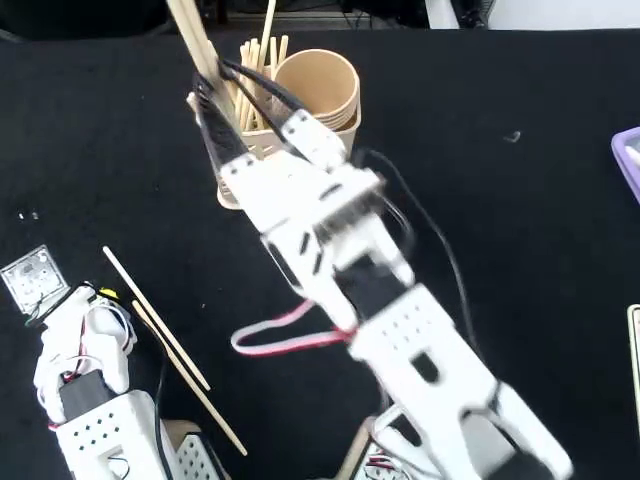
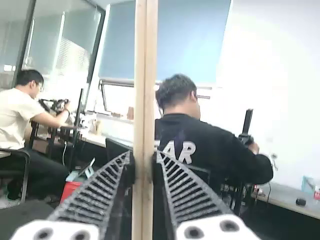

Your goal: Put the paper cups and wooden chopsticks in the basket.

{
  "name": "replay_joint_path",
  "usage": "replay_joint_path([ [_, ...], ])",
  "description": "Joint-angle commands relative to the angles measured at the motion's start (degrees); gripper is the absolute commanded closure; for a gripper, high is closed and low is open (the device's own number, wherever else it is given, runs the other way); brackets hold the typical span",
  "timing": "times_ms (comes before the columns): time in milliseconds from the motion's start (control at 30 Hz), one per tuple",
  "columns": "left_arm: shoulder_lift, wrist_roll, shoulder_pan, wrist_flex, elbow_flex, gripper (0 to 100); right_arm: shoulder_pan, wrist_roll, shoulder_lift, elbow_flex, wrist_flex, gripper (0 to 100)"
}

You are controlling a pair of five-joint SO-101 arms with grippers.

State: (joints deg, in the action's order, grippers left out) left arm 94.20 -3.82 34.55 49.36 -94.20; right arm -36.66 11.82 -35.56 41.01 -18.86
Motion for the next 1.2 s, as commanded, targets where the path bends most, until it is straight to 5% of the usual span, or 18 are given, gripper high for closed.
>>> replay_joint_path([
  [0, 0.53, -0.18, -0.4, 0.35, 2.42, 88, 1.93, -0.62, 10.07, -9.45, -1.76, 98.7],
  [233, 0.53, -0.18, -0.22, 0.44, 2.42, 88, 9.05, -0.7, 26.24, -21.67, -1.76, 98.7],
  [533, 0.53, -0.18, -0.31, 0.35, 2.42, 88, 9.14, -0.88, 35.56, -22.9, -1.41, 98.6],
  [633, 0.53, -0.18, -0.31, 0.26, 2.42, 88, 9.41, -5.54, 35.56, -22.9, -0.26, 98.1],
  [867, 0.53, -0.18, -0.22, 0.18, 2.42, 88, 9.41, -18.46, 32.4, -25.8, 12.75, 79.9],
  [1167, 0.53, -0.18, -0.22, 0.09, 2.77, 88, 9.23, -19.25, 16.04, -29.23, 28.13, 80.0],
])
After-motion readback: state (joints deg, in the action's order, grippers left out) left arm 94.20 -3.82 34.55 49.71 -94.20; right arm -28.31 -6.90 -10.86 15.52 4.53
